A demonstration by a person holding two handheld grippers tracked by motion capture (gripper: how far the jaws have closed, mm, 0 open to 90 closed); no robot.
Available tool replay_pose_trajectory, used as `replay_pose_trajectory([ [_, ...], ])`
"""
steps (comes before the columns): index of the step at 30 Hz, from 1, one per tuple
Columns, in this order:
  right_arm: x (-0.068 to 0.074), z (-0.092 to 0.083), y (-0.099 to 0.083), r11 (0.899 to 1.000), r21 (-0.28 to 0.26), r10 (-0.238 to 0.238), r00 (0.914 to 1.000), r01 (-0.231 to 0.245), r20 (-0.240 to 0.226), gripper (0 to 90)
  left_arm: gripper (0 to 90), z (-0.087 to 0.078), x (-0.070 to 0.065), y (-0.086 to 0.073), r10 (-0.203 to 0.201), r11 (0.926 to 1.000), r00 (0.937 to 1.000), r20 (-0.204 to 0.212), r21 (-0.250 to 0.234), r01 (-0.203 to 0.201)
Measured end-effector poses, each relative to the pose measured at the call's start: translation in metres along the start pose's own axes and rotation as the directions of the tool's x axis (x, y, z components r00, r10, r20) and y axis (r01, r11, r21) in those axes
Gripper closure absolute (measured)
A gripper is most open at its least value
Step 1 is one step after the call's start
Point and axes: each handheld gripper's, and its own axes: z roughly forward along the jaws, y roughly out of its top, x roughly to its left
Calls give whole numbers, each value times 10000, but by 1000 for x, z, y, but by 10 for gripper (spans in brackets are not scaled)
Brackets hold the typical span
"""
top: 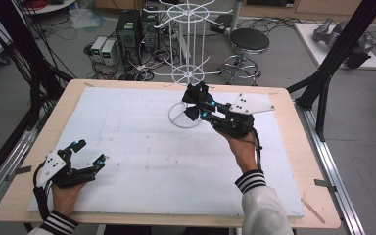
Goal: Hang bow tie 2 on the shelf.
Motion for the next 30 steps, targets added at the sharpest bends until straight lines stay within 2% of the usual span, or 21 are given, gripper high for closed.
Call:
replay_pose_trajectory([
  [10, 4, 10, -2, 9984, 500, -282, 9996, 280, 45, 754, 117, 0, 0, 0, 1, 10000, 10000, 2, -5, -1],
  [19, 9, 26, -6, 9897, 1312, -570, 9984, 567, -20, 753, 117, 0, 0, 0, -3, 10000, 10000, 4, -12, 3],
  [26, 11, 40, -10, 9831, 1766, -495, 9988, 484, 21, 753, 117, 0, 0, 0, -40, 10000, 10000, 11, -30, 40],
  [30, 10, 44, -12, 9835, 1781, -336, 9994, 324, 35, 752, 117, 0, 0, 0, -42, 10000, 10000, 11, -39, 43],
])
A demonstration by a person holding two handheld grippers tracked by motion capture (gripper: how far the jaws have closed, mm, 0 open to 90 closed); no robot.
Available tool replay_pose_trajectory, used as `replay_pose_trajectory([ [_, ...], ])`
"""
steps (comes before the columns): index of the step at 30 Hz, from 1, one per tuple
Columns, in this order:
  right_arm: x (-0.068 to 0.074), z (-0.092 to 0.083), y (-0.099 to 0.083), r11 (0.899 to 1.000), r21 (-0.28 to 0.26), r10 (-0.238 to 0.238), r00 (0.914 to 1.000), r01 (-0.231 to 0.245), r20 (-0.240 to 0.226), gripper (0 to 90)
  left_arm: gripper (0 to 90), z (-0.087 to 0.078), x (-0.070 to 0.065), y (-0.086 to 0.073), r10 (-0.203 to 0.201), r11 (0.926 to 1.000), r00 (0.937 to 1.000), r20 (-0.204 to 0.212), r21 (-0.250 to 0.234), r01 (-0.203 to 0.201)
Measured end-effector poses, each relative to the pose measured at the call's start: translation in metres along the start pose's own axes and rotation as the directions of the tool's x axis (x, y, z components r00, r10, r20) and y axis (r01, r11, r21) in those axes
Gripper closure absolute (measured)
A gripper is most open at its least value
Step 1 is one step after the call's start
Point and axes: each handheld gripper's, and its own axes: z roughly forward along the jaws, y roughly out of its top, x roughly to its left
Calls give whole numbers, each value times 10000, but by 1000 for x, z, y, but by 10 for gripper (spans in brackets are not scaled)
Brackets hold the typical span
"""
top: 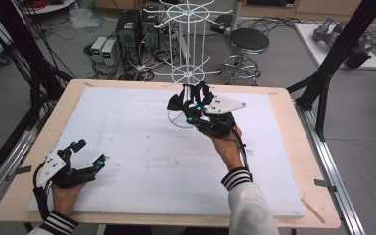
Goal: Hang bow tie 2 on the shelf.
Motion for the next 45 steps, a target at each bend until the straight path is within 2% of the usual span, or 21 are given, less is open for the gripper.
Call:
replay_pose_trajectory([
  [20, -4, 8, -5, 9983, 284, 515, 9987, -516, 44, 726, 116, 0, 0, 0, 4, 10000, 10000, -2, 2, -4],
  [22, -4, 9, -6, 9977, 230, 640, 9978, -636, -160, 670, 116, 0, 0, 0, 2, 10000, 10000, -11, -6, -2],
  [23, -4, 10, -6, 9973, 262, 694, 9974, -689, -171, 607, 117, 0, 0, 0, 2, 10000, 10000, -2, 1, -2],
  [25, -3, 13, -7, 9960, 288, 843, 9964, -842, -8, 416, 116, 0, 0, 0, -2, 10000, 10000, -8, -9, 2],
  [27, -2, 13, -7, 9936, 395, 1043, 9940, -1055, 316, 267, 117, 0, 0, 0, -3, 10000, 10000, -5, 6, 3],
  [30, -2, 13, -7, 9902, 339, 1342, 9899, -1358, 450, 114, 116, 0, 0, 0, 2, 10000, 10000, -3, 10, -2],
  [36, 1, 6, -9, 9894, 85, 1446, 9893, -1448, 194, 109, 117, 0, 0, 0, -2, 10000, 10000, -4, 57, 2],
  [40, 3, -1, -12, 9884, -85, 1517, 9882, -1516, 217, 99, 116, 0, 1, 0, -41, 10000, 10000, -23, 79, 41],
  [45, 5, -18, -17, 9845, -544, 1688, 9851, -1669, 328, 99, 116, 1, 0, 0, 16, 10000, 10000, -44, 86, -16],
])
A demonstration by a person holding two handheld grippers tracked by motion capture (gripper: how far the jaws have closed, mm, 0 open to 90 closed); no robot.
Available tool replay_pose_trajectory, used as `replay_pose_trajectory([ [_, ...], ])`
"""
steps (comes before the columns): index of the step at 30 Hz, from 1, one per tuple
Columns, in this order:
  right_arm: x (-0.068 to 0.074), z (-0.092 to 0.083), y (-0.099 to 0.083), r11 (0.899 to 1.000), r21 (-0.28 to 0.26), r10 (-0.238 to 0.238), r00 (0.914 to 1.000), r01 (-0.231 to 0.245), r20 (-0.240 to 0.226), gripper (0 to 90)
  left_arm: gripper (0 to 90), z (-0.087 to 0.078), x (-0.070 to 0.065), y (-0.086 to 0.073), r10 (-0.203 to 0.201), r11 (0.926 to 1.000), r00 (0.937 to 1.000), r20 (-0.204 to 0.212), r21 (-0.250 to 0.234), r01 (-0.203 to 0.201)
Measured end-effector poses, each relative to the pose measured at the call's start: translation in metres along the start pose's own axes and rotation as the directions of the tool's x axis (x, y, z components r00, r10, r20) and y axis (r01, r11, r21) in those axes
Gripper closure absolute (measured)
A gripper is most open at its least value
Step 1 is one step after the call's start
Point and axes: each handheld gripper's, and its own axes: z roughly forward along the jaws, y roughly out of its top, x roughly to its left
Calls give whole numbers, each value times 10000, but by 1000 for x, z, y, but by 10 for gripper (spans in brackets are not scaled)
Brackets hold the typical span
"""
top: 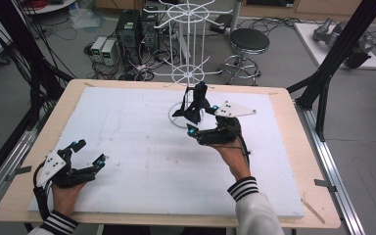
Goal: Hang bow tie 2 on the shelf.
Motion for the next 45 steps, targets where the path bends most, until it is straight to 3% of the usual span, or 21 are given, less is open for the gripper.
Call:
replay_pose_trajectory([
  [6, -2, -35, -16, 9983, -528, 272, 9979, -241, 590, 99, 116, 0, 0, 0, 3, 10000, 10000, -22, -49, -3],
  [10, 1, -56, -30, 9964, -838, 190, 9951, -108, 971, 99, 116, 0, 0, 0, -27, 10000, 10000, -24, -60, 27],
  [16, 3, -81, -63, 9941, -1073, 50, 9835, 147, 1806, 99, 116, 0, 0, 0, -12, 10000, 10000, 0, -60, 12],
  [18, 4, -86, -75, 9931, -1170, 224, 9791, 15, 2020, 99, 116, -1, 1, 0, -43, 10000, 10000, 2, -27, 43],
  [21, 3, -90, -91, 9897, -1399, 613, 9719, -297, 2272, 99, 116, -1, 0, 0, -40, 10000, 10000, -32, -56, 40],
  [25, 2, -95, -108, 9898, -1378, 699, 9641, -352, 2562, 99, 116, -1, 0, 0, -30, 10000, 10000, -56, -62, 30],
  [27, 1, -96, -111, 9922, -1122, 814, 9626, -538, 2582, 99, 116, -1, 0, 0, -40, 10000, 10000, -57, -57, 40],
  [31, 1, -98, -110, 9886, -1459, 772, 9572, -372, 2789, 99, 116, -1, 0, 0, -16, 10000, 10000, -43, -41, 16],
  [37, -1, -97, -113, 9922, -1142, 802, 9585, -504, 2736, 100, 116, -1, 1, 0, -39, 10000, 10000, 7, -73, 39],
  [39, 0, -98, -119, 9874, -1552, 763, 9535, -315, 2916, 100, 116, -1, 1, 0, -58, 9999, 10000, 7, -91, 59],
  [41, -1, -97, -127, 9868, -1521, 987, 9502, -552, 2956, 100, 116, -1, 0, 0, -100, 9999, 10000, 4, -114, 100],
  [45, 0, -94, -140, 9868, -1527, 991, 9484, -546, 3013, 100, 116, -1, 1, 0, -33, 10000, 10000, 7, -56, 33],
])
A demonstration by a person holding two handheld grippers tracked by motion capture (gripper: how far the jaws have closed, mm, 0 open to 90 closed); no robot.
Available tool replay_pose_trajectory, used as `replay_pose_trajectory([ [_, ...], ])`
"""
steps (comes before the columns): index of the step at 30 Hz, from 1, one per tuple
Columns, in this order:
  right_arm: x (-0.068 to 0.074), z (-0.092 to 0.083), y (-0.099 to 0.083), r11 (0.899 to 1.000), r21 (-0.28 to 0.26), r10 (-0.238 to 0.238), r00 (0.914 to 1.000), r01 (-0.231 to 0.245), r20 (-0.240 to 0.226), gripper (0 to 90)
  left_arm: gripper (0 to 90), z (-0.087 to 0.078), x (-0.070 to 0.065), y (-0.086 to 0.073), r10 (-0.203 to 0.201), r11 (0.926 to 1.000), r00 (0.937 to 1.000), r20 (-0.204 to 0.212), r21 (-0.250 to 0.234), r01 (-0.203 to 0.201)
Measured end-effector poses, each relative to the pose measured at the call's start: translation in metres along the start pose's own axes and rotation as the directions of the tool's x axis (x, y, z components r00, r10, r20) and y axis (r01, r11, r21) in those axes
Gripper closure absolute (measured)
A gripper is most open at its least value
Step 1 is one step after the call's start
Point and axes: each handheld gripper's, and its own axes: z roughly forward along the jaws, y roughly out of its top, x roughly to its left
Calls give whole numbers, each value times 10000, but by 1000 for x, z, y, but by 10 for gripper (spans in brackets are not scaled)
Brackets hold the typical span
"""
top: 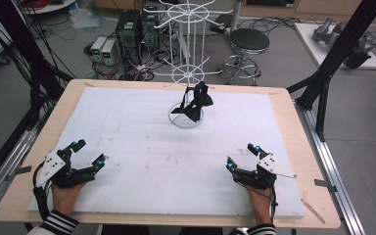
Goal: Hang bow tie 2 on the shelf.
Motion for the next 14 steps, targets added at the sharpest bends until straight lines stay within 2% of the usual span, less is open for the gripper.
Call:
replay_pose_trajectory([
  [1, 2, 0, -2, 10000, -18, -6, 10000, 6, -32, 100, 116, 0, 0, 0, 10, 10000, 10000, -18, 1, -10],
  [2, 3, 0, -2, 9996, -109, -241, 9997, 241, -11, 100, 116, 0, 0, 0, 18, 10000, 10000, -30, 2, -18],
  [4, 5, -1, -2, 9997, -134, -215, 9997, 213, -133, 100, 116, 0, -1, 0, -3, 10000, 10000, -40, -20, 3],
  [10, 7, 0, -3, 9983, -155, -564, 9983, 563, -114, 100, 116, 0, 0, 0, -4, 10000, 10000, -12, 3, 4],
  [14, 9, -3, -5, 9961, -529, -705, 9975, 706, 46, 100, 116, 0, -1, 0, -9, 10000, 10000, -11, 0, 9],
])
